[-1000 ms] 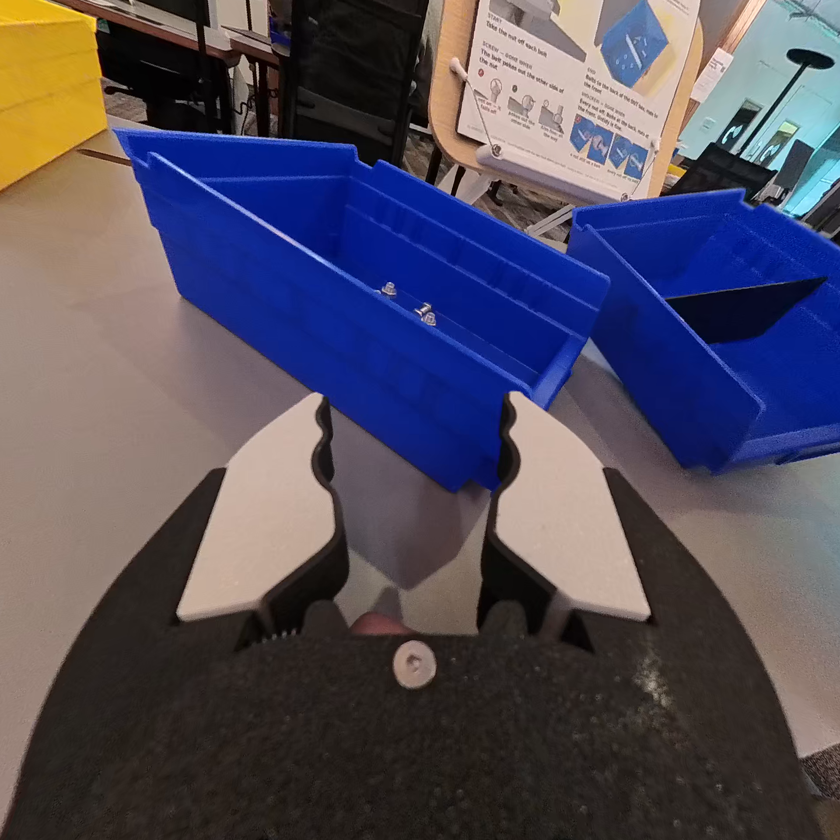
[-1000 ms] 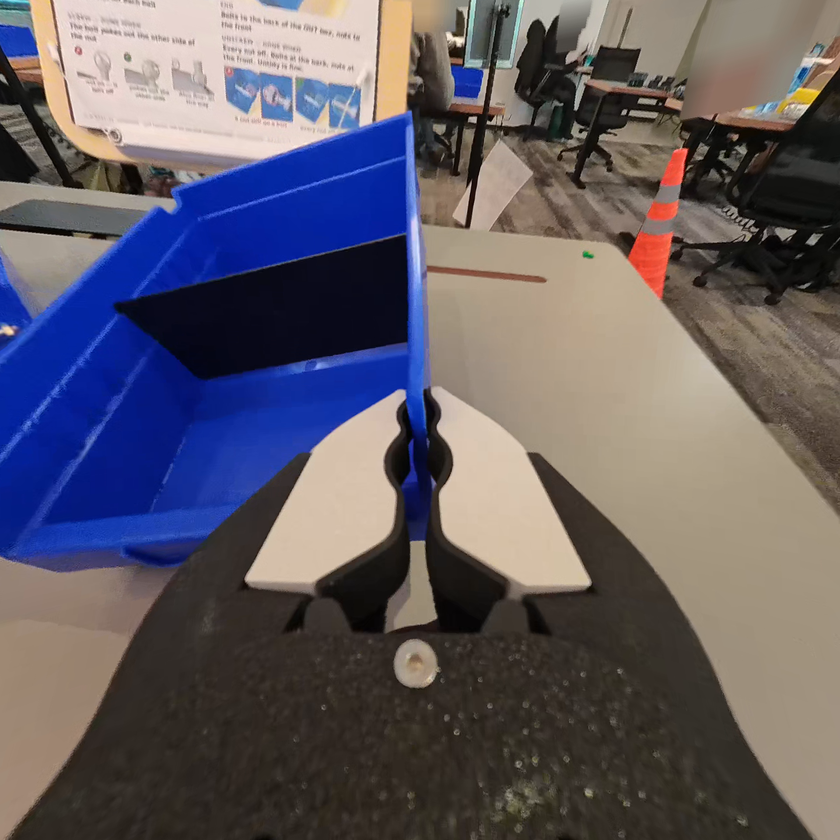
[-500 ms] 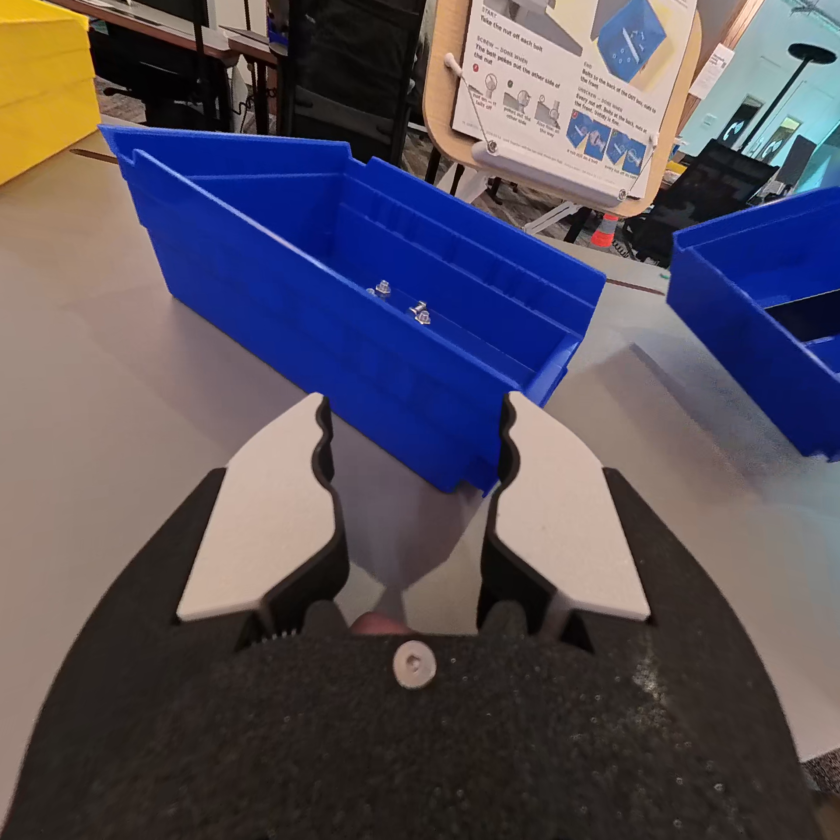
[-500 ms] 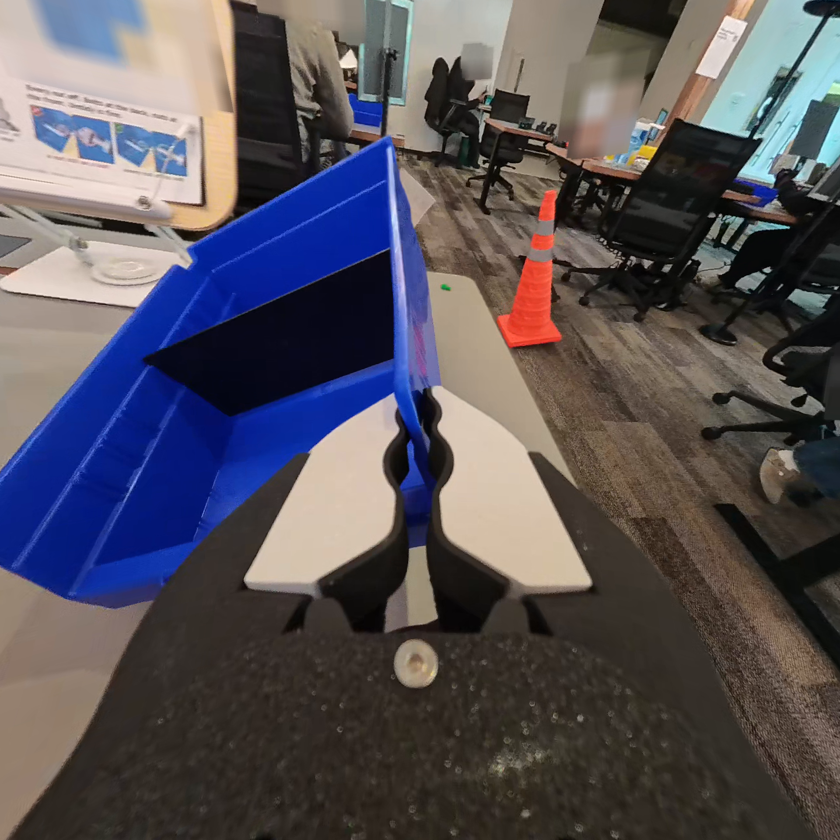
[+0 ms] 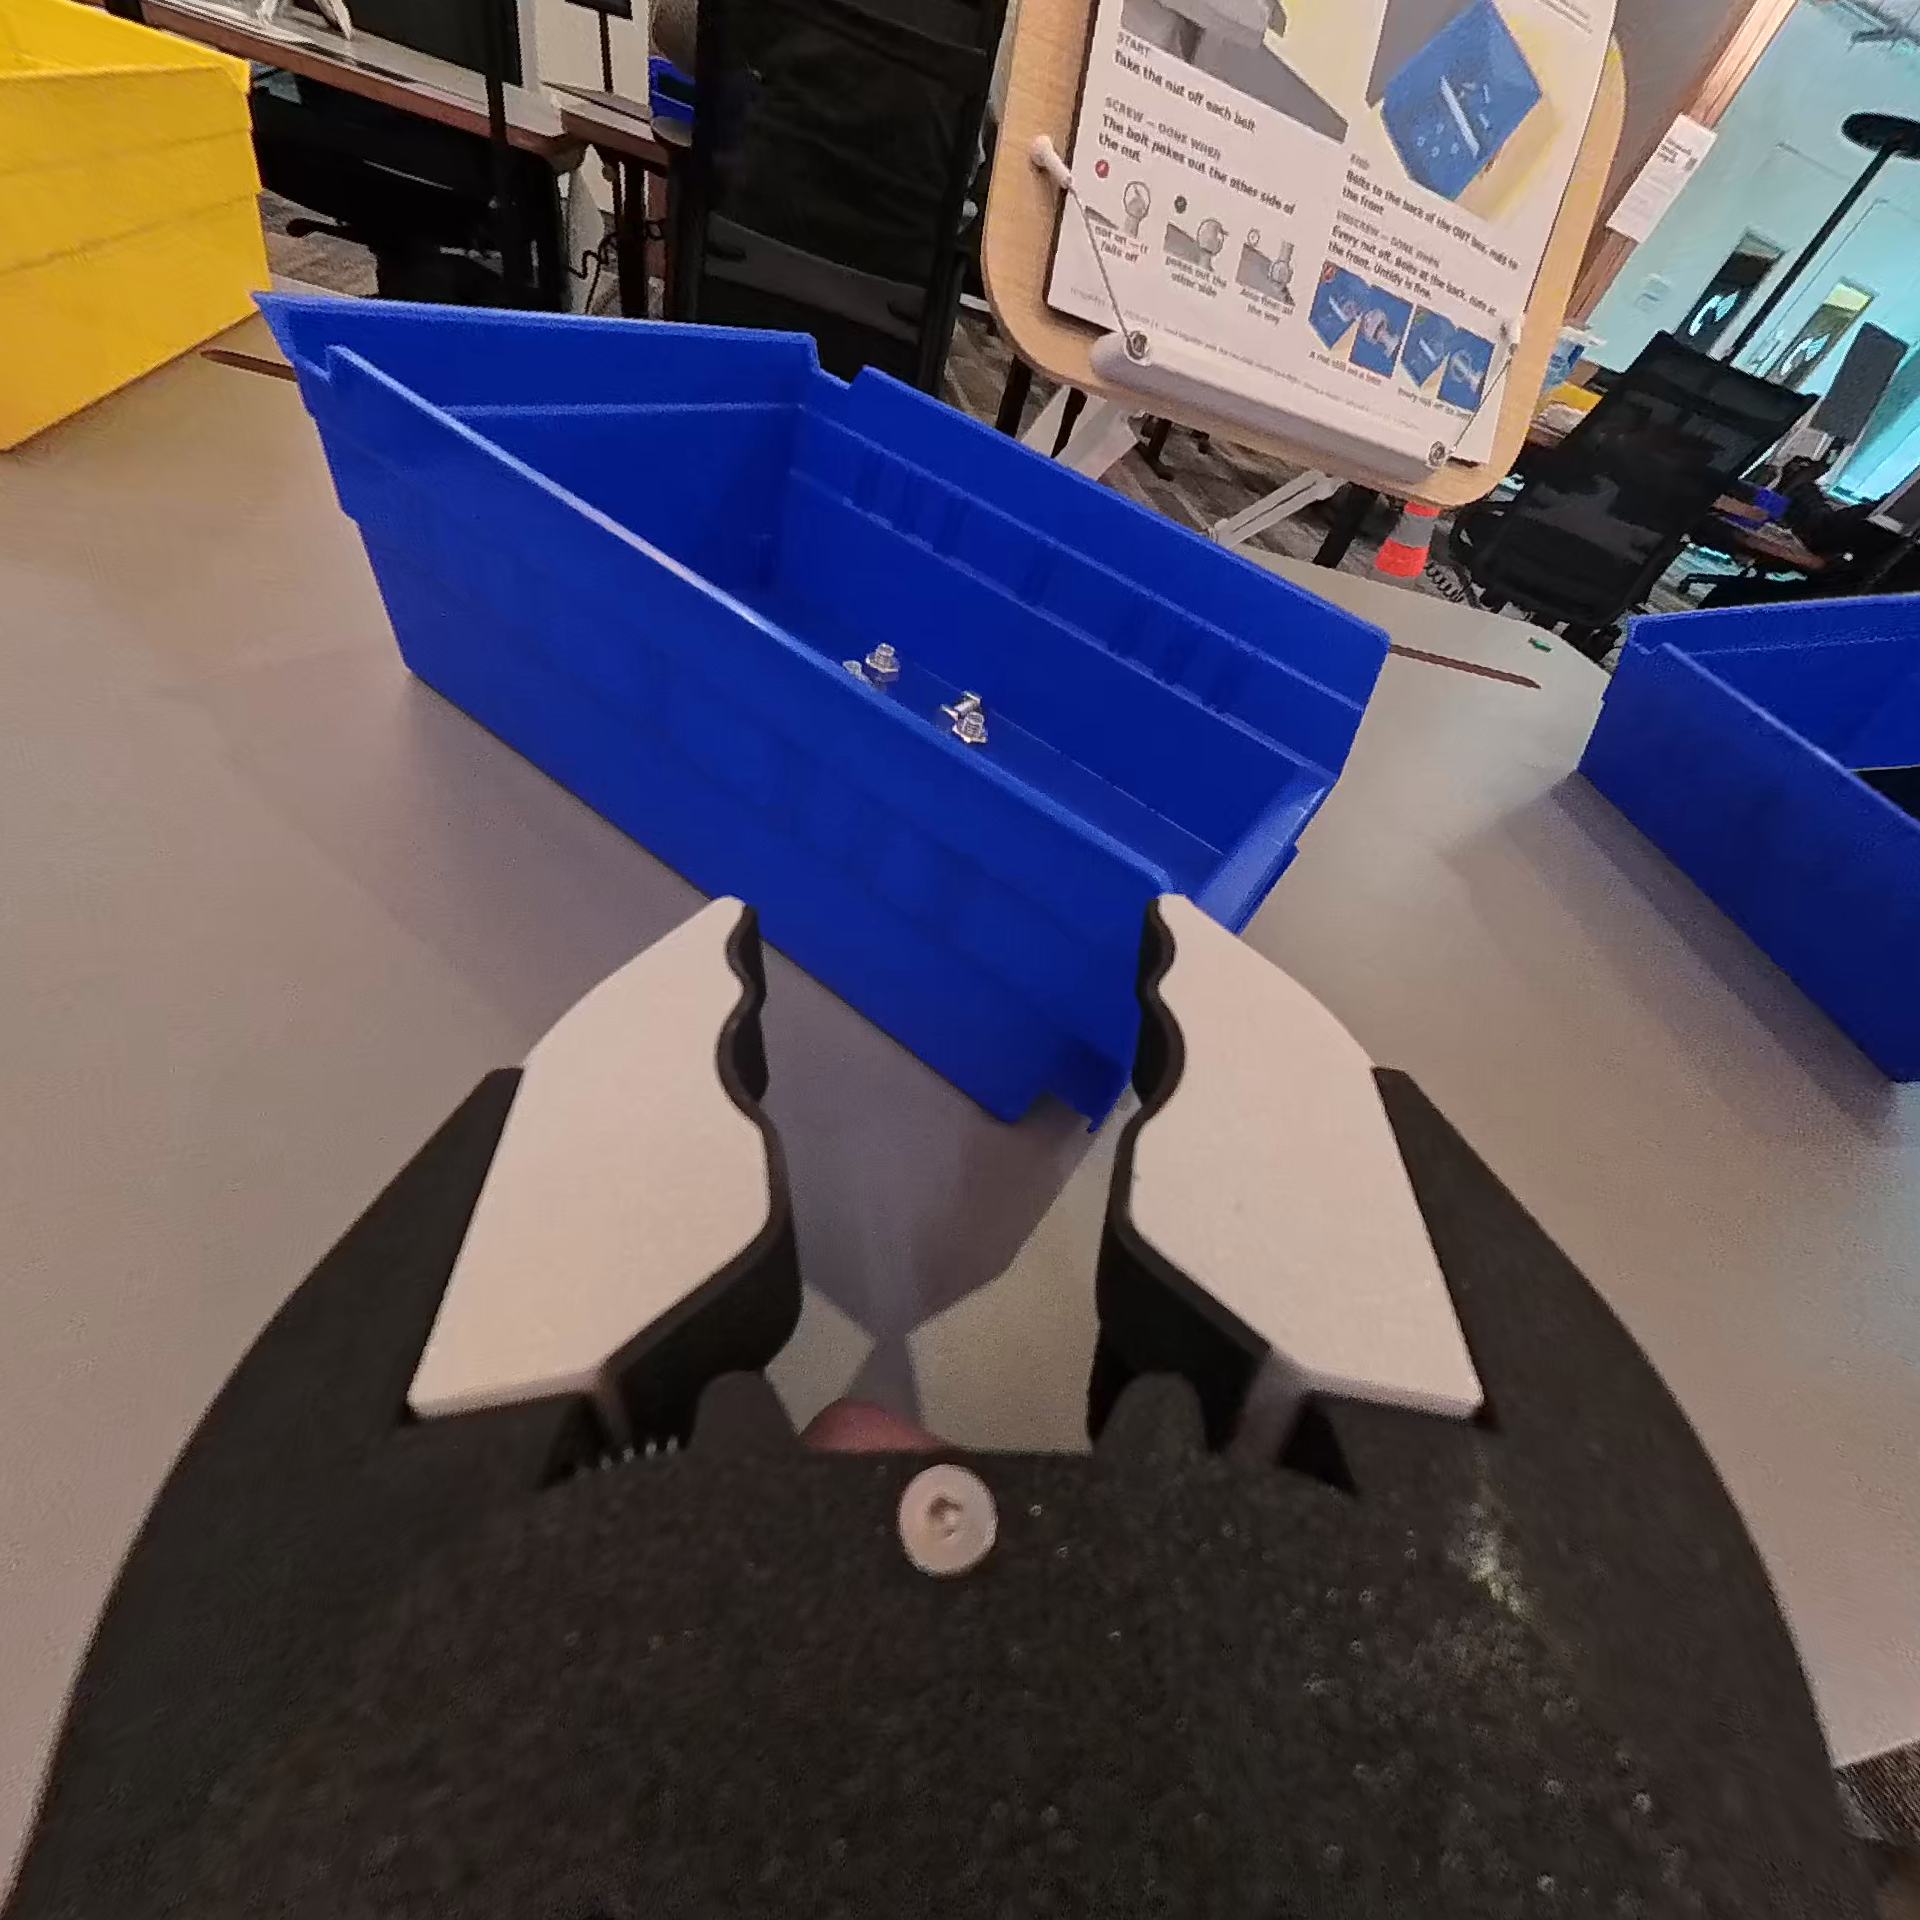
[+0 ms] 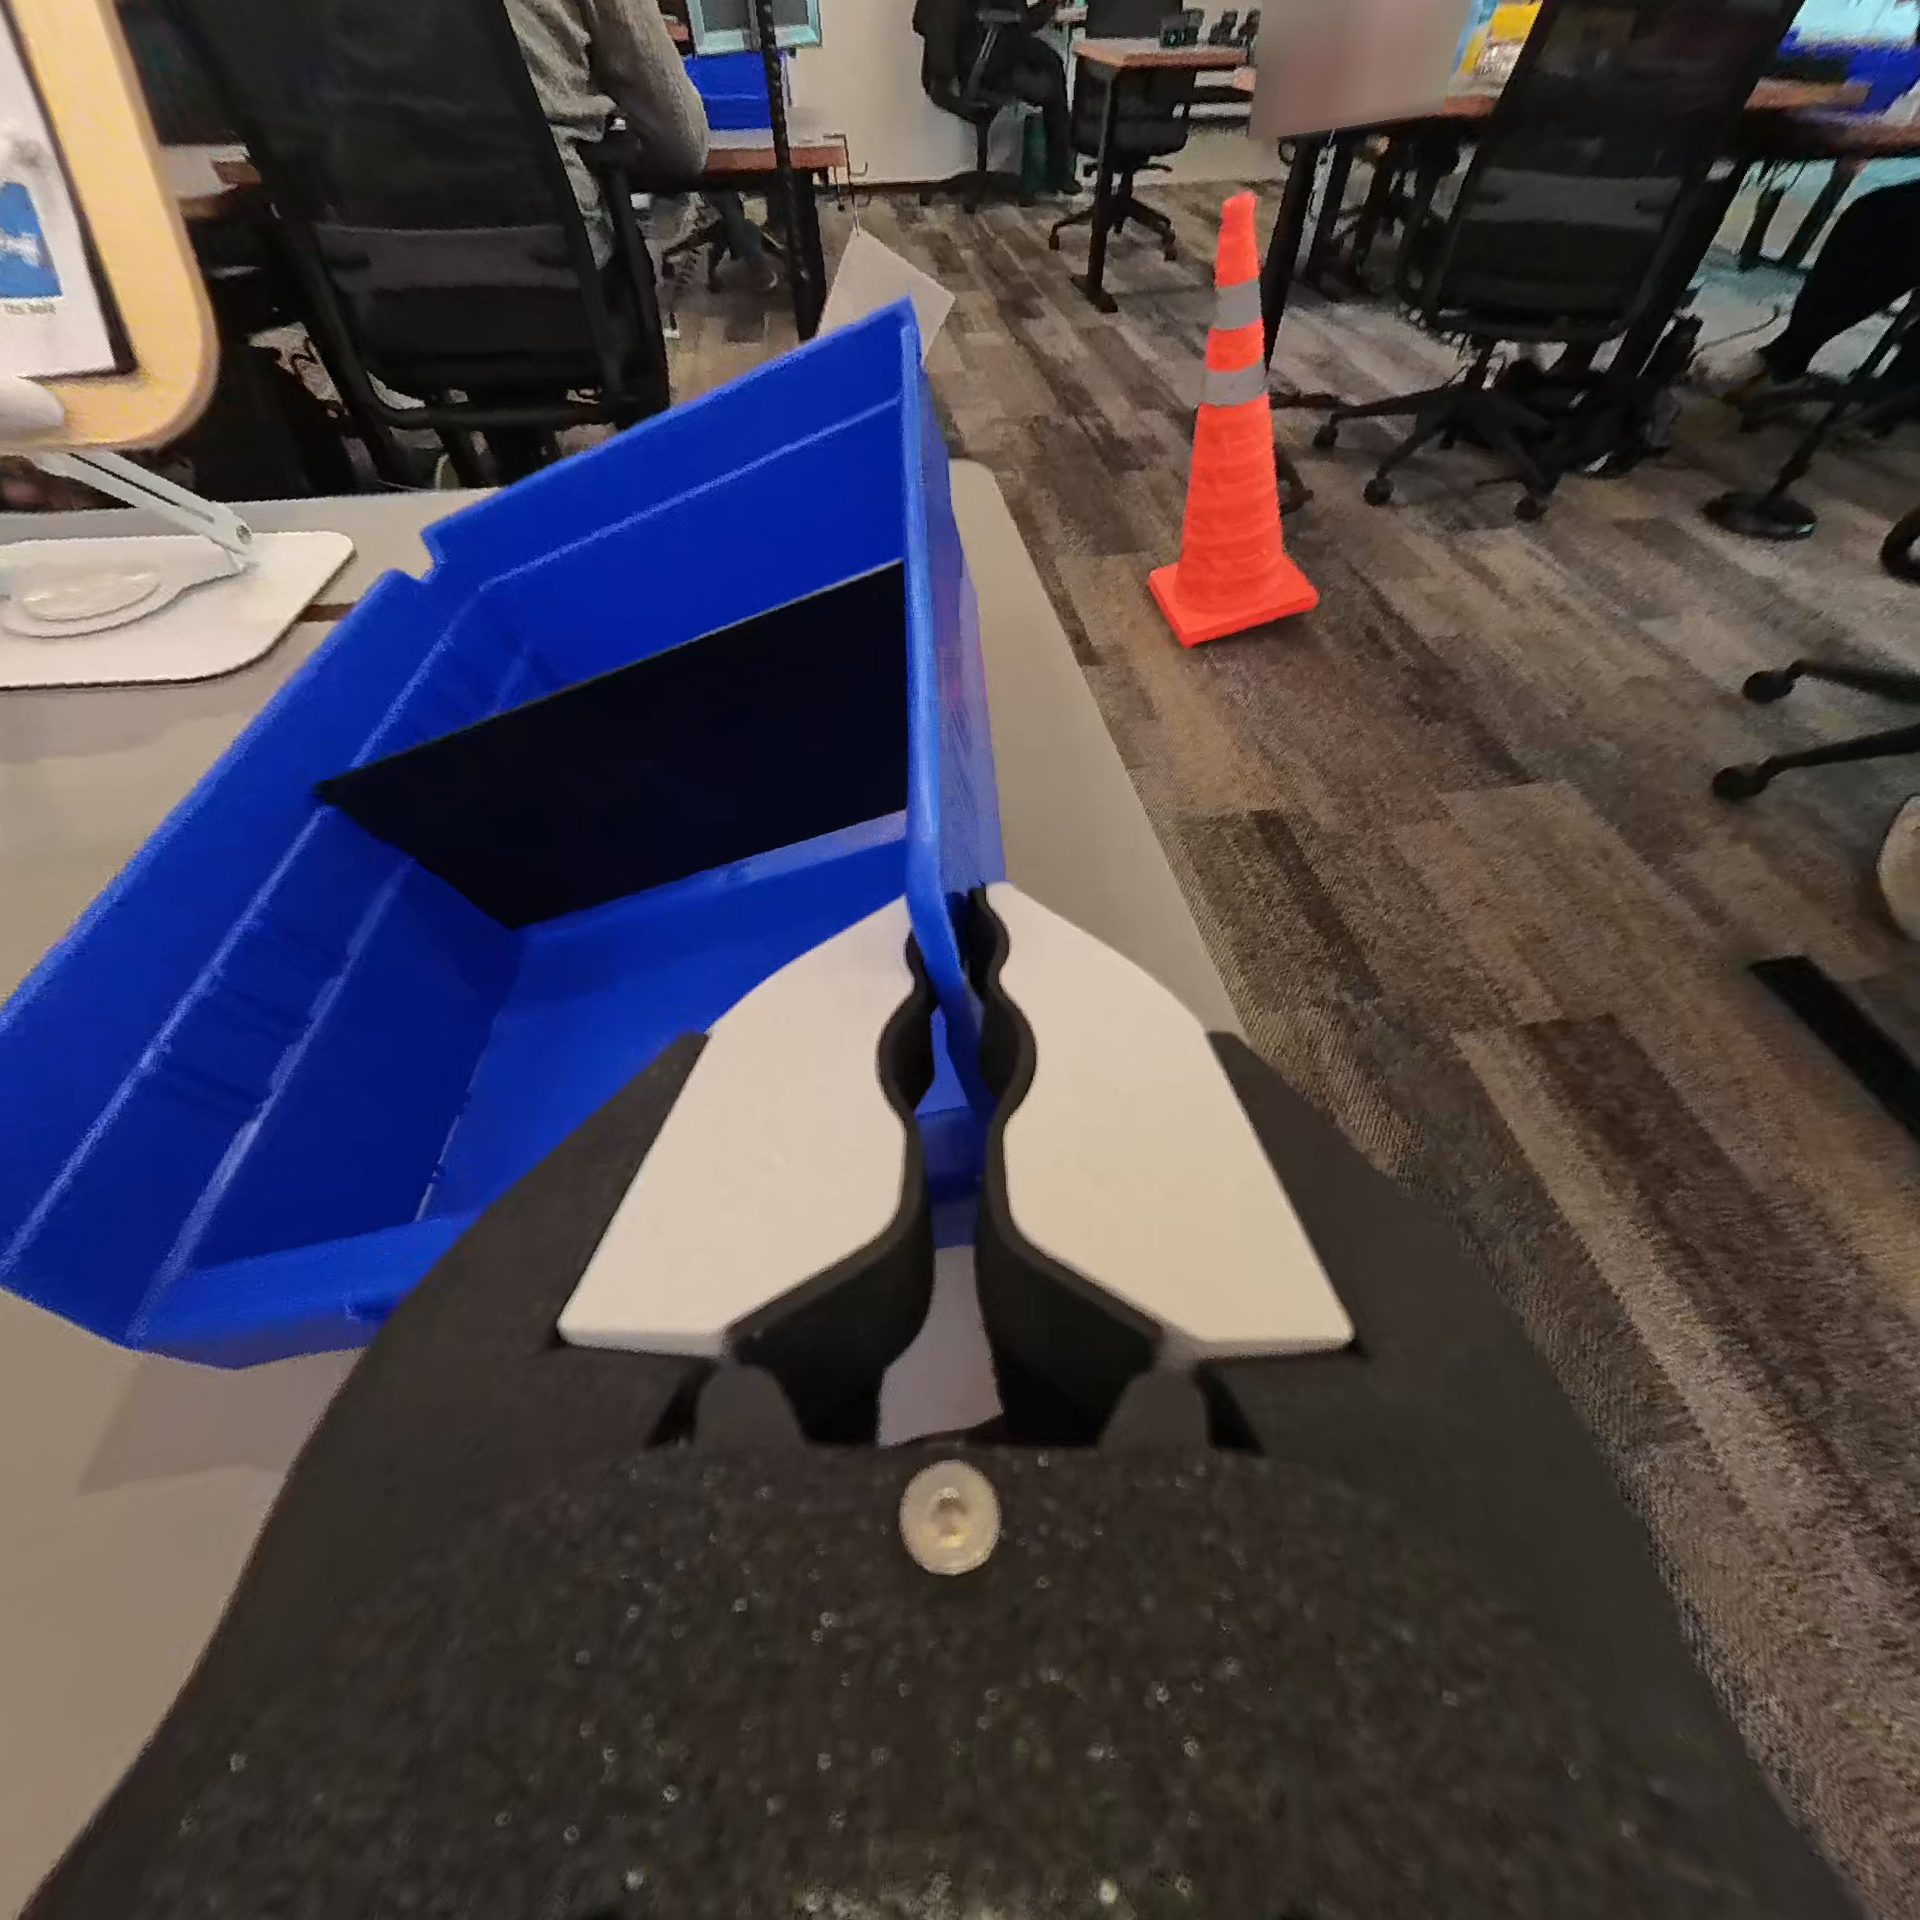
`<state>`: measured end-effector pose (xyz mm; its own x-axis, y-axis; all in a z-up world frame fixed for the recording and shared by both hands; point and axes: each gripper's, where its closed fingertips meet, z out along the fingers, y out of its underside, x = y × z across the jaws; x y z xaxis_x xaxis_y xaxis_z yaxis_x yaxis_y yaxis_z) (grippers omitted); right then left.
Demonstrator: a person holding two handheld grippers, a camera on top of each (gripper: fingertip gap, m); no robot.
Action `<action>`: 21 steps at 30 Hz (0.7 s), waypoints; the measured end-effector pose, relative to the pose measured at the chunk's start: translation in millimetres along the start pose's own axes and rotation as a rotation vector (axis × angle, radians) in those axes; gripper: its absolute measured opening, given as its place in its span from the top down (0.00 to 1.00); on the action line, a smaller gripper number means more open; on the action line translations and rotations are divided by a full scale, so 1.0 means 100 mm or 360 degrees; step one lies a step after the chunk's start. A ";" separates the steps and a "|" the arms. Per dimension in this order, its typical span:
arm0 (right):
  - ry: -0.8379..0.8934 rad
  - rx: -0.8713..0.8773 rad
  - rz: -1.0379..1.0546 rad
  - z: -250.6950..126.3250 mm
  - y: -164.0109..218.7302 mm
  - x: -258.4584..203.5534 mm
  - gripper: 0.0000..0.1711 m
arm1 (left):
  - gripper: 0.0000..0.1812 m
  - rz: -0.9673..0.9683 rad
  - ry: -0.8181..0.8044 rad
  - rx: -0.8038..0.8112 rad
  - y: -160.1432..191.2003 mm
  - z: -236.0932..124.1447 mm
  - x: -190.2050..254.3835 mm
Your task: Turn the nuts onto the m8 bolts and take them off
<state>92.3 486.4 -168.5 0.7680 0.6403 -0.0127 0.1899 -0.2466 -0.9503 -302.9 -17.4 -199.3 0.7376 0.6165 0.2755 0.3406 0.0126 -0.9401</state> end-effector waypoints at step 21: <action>-0.0056 -0.0282 -0.0001 0.13 0.50 0.20 0.86 | 0.61 0.0025 0.0005 -0.0026 0.05 -0.02 0.13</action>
<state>109.0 495.9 -220.3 0.7464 0.6649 -0.0263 0.2973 -0.3686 -0.8807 -290.4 -11.5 -199.9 0.7445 0.6142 0.2616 0.3385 -0.0095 -0.9409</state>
